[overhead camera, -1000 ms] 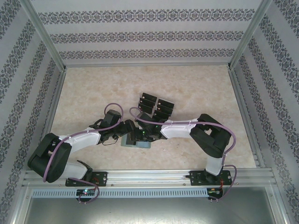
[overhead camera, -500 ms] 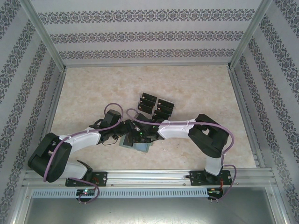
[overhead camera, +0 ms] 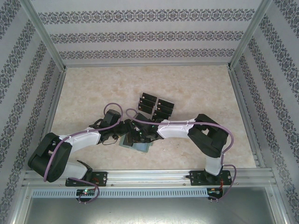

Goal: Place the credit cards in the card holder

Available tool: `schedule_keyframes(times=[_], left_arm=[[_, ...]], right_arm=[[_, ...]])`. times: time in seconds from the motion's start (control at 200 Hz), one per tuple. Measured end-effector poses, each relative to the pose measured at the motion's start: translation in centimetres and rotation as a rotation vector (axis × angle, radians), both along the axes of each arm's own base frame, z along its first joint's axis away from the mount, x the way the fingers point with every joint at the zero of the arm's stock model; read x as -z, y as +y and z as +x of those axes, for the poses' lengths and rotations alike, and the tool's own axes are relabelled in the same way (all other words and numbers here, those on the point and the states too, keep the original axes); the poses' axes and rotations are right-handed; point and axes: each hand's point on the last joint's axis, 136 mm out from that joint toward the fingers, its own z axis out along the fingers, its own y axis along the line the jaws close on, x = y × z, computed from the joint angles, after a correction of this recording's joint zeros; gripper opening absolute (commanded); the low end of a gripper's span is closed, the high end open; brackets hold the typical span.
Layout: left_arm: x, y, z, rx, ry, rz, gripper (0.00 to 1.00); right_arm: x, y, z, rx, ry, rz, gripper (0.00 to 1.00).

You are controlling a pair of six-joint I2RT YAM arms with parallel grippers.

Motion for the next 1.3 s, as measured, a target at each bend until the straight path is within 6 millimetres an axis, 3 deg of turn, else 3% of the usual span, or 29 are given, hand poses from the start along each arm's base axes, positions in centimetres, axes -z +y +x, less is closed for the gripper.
schedule_keyframes(times=[0.59, 0.989, 1.209, 1.299], left_arm=[[-0.1, 0.1, -0.3, 0.002, -0.012, -0.008, 0.80], [-0.1, 0.3, -1.1, -0.001, -0.020, -0.019, 0.80], [0.0, 0.2, -0.9, -0.005, -0.017, -0.017, 0.80], [0.1, 0.2, -0.8, -0.005, -0.006, -0.010, 0.80]], right_arm=[[0.1, -2.4, -0.7, -0.001, -0.036, 0.004, 0.43], [0.2, -7.8, 1.5, -0.005, -0.060, -0.101, 0.44], [-1.9, -8.0, 1.0, 0.007, -0.066, -0.081, 0.45], [-2.5, -7.6, 0.8, 0.025, -0.063, -0.061, 0.49]])
